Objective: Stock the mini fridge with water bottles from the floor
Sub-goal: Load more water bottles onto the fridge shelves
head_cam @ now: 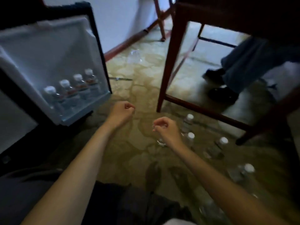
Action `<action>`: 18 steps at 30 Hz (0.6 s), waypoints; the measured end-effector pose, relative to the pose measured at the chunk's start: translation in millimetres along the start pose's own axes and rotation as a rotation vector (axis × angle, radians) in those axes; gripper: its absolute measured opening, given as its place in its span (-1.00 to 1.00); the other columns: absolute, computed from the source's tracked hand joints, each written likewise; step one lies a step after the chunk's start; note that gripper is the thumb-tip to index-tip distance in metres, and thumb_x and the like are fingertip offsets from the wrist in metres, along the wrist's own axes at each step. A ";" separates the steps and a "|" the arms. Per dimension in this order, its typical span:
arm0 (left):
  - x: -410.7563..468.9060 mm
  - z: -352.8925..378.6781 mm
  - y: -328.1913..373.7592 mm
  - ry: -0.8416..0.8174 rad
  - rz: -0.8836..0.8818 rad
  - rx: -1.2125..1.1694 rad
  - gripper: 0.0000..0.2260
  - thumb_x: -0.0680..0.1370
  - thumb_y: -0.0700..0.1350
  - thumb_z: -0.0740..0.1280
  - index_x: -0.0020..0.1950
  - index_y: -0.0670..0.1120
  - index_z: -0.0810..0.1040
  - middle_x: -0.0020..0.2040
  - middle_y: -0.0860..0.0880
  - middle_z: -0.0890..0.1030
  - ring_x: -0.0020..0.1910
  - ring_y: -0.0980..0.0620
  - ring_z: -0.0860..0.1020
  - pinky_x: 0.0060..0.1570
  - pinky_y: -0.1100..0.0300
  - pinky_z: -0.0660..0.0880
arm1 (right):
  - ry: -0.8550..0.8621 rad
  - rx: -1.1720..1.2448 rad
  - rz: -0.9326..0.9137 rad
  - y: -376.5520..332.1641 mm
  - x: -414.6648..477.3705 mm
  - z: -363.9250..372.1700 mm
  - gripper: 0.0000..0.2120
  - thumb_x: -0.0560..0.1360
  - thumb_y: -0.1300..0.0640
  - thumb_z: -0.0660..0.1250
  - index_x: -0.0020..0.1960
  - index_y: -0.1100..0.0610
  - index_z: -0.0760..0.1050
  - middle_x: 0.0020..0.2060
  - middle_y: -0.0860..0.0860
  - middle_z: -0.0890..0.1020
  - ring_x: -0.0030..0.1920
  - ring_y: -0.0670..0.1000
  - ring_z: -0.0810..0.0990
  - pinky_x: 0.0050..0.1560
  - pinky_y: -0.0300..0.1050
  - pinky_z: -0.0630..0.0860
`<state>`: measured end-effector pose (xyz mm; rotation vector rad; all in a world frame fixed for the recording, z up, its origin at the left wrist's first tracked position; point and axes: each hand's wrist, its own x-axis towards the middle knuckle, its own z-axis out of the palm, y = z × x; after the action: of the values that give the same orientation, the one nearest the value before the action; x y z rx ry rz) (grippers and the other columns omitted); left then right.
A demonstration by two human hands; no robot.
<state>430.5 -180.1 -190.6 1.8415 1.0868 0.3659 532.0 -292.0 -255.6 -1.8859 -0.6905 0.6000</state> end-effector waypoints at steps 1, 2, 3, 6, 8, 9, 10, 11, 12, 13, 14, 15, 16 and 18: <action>-4.0 28.9 3.8 -0.064 0.000 -0.002 -0.82 0.52 -0.28 0.21 -0.02 -0.22 0.61 -0.10 -0.17 0.58 -0.20 -0.01 0.51 -0.37 0.30 0.36 | 0.043 -0.010 0.056 22.0 -8.1 -20.2 -0.70 0.41 0.38 0.29 -0.33 0.01 0.45 -0.29 0.04 0.56 -0.16 0.10 0.58 0.00 0.01 0.54; -9.8 52.1 7.4 -0.123 -0.002 -0.002 -0.82 0.52 -0.28 0.20 -0.04 -0.23 0.60 -0.12 -0.18 0.56 -0.25 0.00 0.50 -0.43 0.33 0.37 | 0.073 -0.009 0.093 39.7 -16.0 -35.8 -0.74 0.42 0.38 0.30 -0.32 0.05 0.46 -0.28 0.04 0.56 -0.15 0.11 0.59 0.01 0.02 0.55; -16.4 75.7 10.0 -0.195 0.000 0.003 -0.81 0.53 -0.29 0.19 -0.01 -0.25 0.59 -0.12 -0.17 0.55 -0.32 0.03 0.48 -0.50 0.40 0.36 | 0.115 -0.015 0.129 57.1 -26.4 -51.6 -0.79 0.42 0.37 0.30 -0.28 0.08 0.48 -0.27 0.03 0.56 -0.14 0.12 0.60 0.03 0.04 0.56; -34.9 127.6 9.3 -0.376 0.013 0.058 -0.84 0.56 -0.26 0.19 -0.09 -0.16 0.57 -0.13 -0.14 0.54 -0.41 0.13 0.49 -0.55 0.47 0.35 | 0.175 -0.002 0.217 98.0 -54.0 -86.3 -0.87 0.44 0.32 0.31 -0.14 0.09 0.51 -0.21 0.07 0.60 -0.10 0.09 0.60 0.04 0.01 0.55; -47.9 150.2 8.7 -0.475 0.024 0.120 -0.84 0.56 -0.26 0.20 -0.12 -0.14 0.56 -0.17 -0.15 0.53 -0.32 0.05 0.48 -0.42 0.32 0.38 | 0.207 0.005 0.261 118.6 -68.8 -102.5 -0.90 0.46 0.28 0.30 -0.09 0.12 0.52 -0.18 0.07 0.60 -0.09 0.06 0.59 0.01 -0.04 0.53; -53.8 158.9 8.2 -0.514 0.030 0.152 -0.85 0.56 -0.25 0.20 -0.05 -0.17 0.57 -0.16 -0.14 0.53 -0.25 0.01 0.48 -0.35 0.27 0.37 | 0.221 -0.005 0.288 127.0 -75.4 -108.5 -0.91 0.47 0.26 0.30 -0.06 0.14 0.54 -0.18 0.05 0.59 -0.09 0.06 0.59 0.00 -0.04 0.53; -60.1 167.9 7.9 -0.548 0.042 0.189 -0.84 0.57 -0.25 0.19 0.03 -0.20 0.57 -0.14 -0.14 0.53 -0.18 -0.02 0.49 -0.31 0.25 0.36 | 0.229 -0.026 0.320 137.5 -82.3 -114.1 -0.91 0.47 0.25 0.30 -0.05 0.16 0.54 -0.18 0.04 0.58 -0.10 0.05 0.58 -0.01 -0.04 0.53; -66.3 179.6 6.5 -0.580 0.054 0.221 -0.82 0.57 -0.25 0.19 0.08 -0.22 0.56 -0.12 -0.14 0.54 -0.13 -0.04 0.49 -0.28 0.24 0.37 | 0.228 -0.069 0.356 149.2 -91.2 -119.8 -0.90 0.47 0.25 0.29 -0.04 0.18 0.55 -0.18 0.05 0.58 -0.10 0.05 0.57 -0.02 -0.06 0.51; -73.7 190.5 5.9 -0.614 0.070 0.250 -0.81 0.57 -0.25 0.20 0.11 -0.24 0.55 -0.10 -0.13 0.54 -0.11 -0.04 0.49 -0.25 0.23 0.39 | 0.217 -0.124 0.390 162.2 -100.8 -124.6 -0.89 0.47 0.25 0.28 -0.03 0.19 0.55 -0.17 0.08 0.59 -0.09 0.05 0.56 -0.04 -0.08 0.49; -80.4 199.1 4.6 -0.650 0.092 0.285 -0.80 0.57 -0.24 0.20 0.12 -0.24 0.54 -0.09 -0.13 0.54 -0.10 -0.04 0.49 -0.22 0.20 0.41 | 0.198 -0.185 0.421 173.9 -110.0 -127.1 -0.88 0.47 0.26 0.26 -0.03 0.20 0.54 -0.14 0.11 0.61 -0.09 0.06 0.56 -0.06 -0.11 0.46; -87.6 207.8 3.2 -0.694 0.122 0.329 -0.80 0.57 -0.23 0.20 0.12 -0.25 0.54 -0.07 -0.15 0.55 -0.09 -0.04 0.49 -0.16 0.16 0.44 | 0.180 -0.240 0.450 185.7 -119.3 -130.1 -0.88 0.47 0.26 0.25 -0.03 0.20 0.54 -0.10 0.13 0.62 -0.08 0.06 0.55 -0.09 -0.13 0.43; -94.1 217.0 0.8 -0.740 0.148 0.379 -0.80 0.57 -0.22 0.20 0.12 -0.24 0.54 -0.04 -0.16 0.55 -0.07 -0.04 0.49 -0.08 0.13 0.45 | 0.166 -0.284 0.475 195.0 -129.1 -133.8 -0.88 0.48 0.26 0.24 -0.03 0.19 0.53 -0.09 0.12 0.61 -0.08 0.05 0.54 -0.11 -0.14 0.40; -100.3 224.6 -1.1 -0.782 0.168 0.434 -0.79 0.57 -0.20 0.20 0.13 -0.23 0.54 -0.03 -0.14 0.54 -0.05 -0.03 0.49 -0.03 0.11 0.44 | 0.157 -0.325 0.490 204.1 -136.2 -136.5 -0.89 0.48 0.25 0.24 -0.03 0.17 0.51 -0.08 0.11 0.59 -0.08 0.04 0.52 -0.13 -0.16 0.39; -110.7 238.4 -5.7 -0.833 0.179 0.530 -0.79 0.57 -0.18 0.21 0.14 -0.21 0.54 -0.01 -0.10 0.53 0.01 -0.06 0.53 0.04 0.09 0.46 | 0.144 -0.425 0.483 220.5 -147.4 -142.1 -0.89 0.49 0.23 0.24 0.01 0.13 0.47 -0.02 0.08 0.53 -0.03 0.04 0.49 -0.11 -0.15 0.36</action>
<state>517.3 -403.8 -298.1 2.2292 0.4472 -0.6163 565.8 -559.2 -389.7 -2.4974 -0.2735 0.6416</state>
